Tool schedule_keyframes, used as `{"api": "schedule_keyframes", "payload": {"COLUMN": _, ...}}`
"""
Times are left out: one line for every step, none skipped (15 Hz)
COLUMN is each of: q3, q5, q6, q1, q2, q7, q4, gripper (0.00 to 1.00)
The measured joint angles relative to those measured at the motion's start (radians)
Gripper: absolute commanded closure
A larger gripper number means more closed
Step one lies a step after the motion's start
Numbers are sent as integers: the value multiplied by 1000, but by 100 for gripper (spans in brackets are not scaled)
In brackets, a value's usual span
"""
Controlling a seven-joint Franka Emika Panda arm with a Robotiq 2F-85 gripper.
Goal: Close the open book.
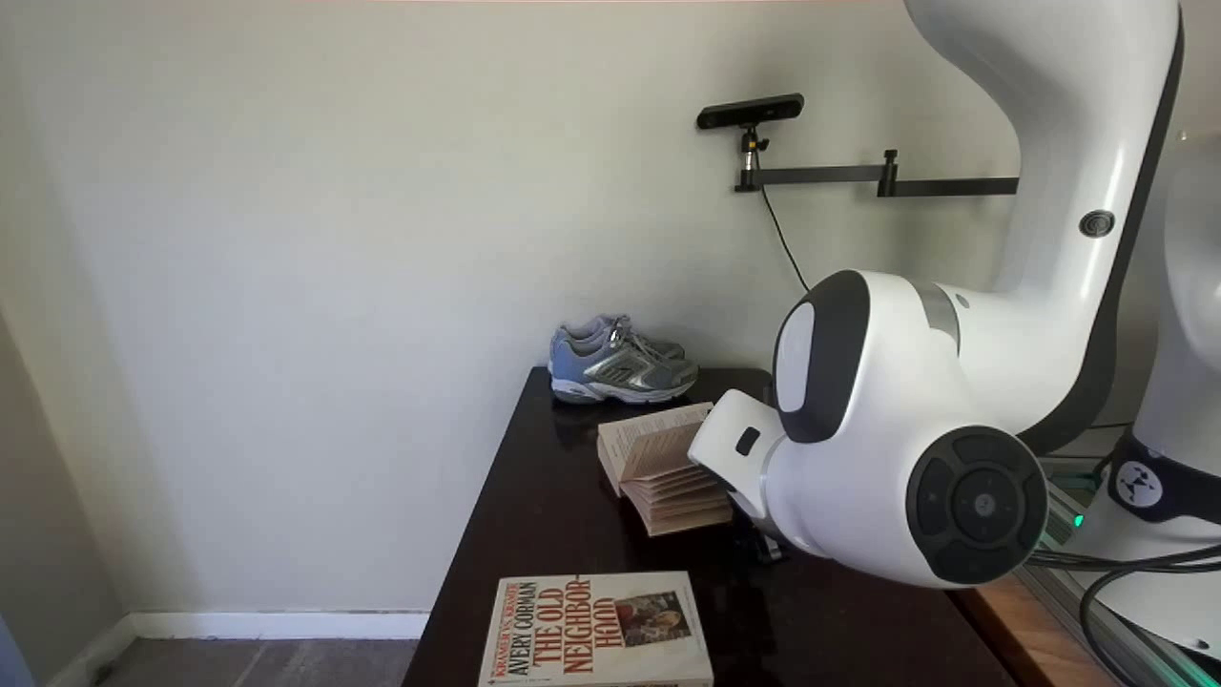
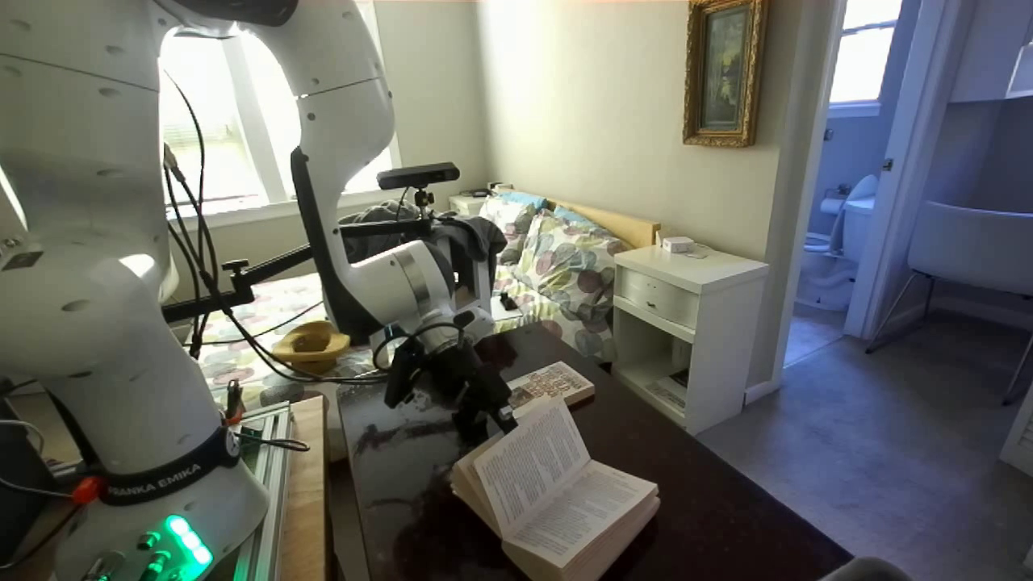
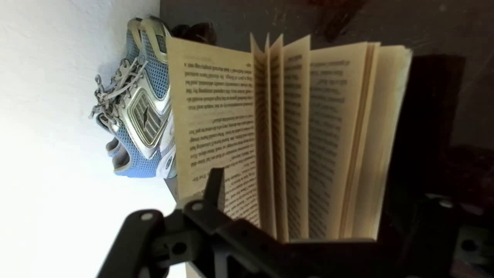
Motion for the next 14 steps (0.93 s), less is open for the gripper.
{"api": "schedule_keyframes", "payload": {"q3": 0, "q5": 0, "q6": -9, "q1": 0, "q2": -4, "q7": 3, "q4": 0, "gripper": 0}}
{"api": "schedule_keyframes", "payload": {"q3": 0, "q5": 0, "q6": -19, "q1": 0, "q2": -10, "q7": 5, "q4": 0, "gripper": 0}}
{"api": "schedule_keyframes", "payload": {"q3": 0, "q5": 0, "q6": -30, "q1": 0, "q2": -17, "q7": 6, "q4": 0, "gripper": 0}}
{"api": "schedule_keyframes", "payload": {"q3": 0, "q5": 0, "q6": -42, "q1": 0, "q2": -25, "q7": 7, "q4": -1, "gripper": 0}}
{"api": "schedule_keyframes", "payload": {"q3": 0, "q5": 0, "q6": -51, "q1": 0, "q2": -33, "q7": 8, "q4": -1, "gripper": 0}}
{"api": "schedule_keyframes", "payload": {"q3": 0, "q5": 0, "q6": -57, "q1": 0, "q2": -42, "q7": 11, "q4": -2, "gripper": 0}}
{"api": "schedule_keyframes", "payload": {"q3": 0, "q5": 0, "q6": -61, "q1": -1, "q2": -52, "q7": 16, "q4": -4, "gripper": 0}}
{"api": "schedule_keyframes", "payload": {"q3": 0, "q5": 0, "q6": -63, "q1": -2, "q2": -64, "q7": 23, "q4": -7, "gripper": 0}}
{"api": "schedule_keyframes", "payload": {"q3": 0, "q5": 0, "q6": -64, "q1": -4, "q2": -77, "q7": 32, "q4": -12, "gripper": 0}}
{"api": "schedule_keyframes", "payload": {"q3": 0, "q5": 0, "q6": -64, "q1": -6, "q2": -89, "q7": 38, "q4": -16, "gripper": 0}}
{"api": "schedule_keyframes", "payload": {"q3": -1, "q5": 1, "q6": -64, "q1": -9, "q2": -102, "q7": 43, "q4": -18, "gripper": 0}}
{"api": "schedule_keyframes", "payload": {"q3": -2, "q5": 2, "q6": -64, "q1": -14, "q2": -114, "q7": 46, "q4": -21, "gripper": 0}}
{"api": "schedule_keyframes", "payload": {"q3": -4, "q5": 4, "q6": -64, "q1": -20, "q2": -124, "q7": 49, "q4": -25, "gripper": 0}}
{"api": "schedule_keyframes", "payload": {"q3": -7, "q5": 6, "q6": -64, "q1": -25, "q2": -134, "q7": 51, "q4": -29, "gripper": 0}}
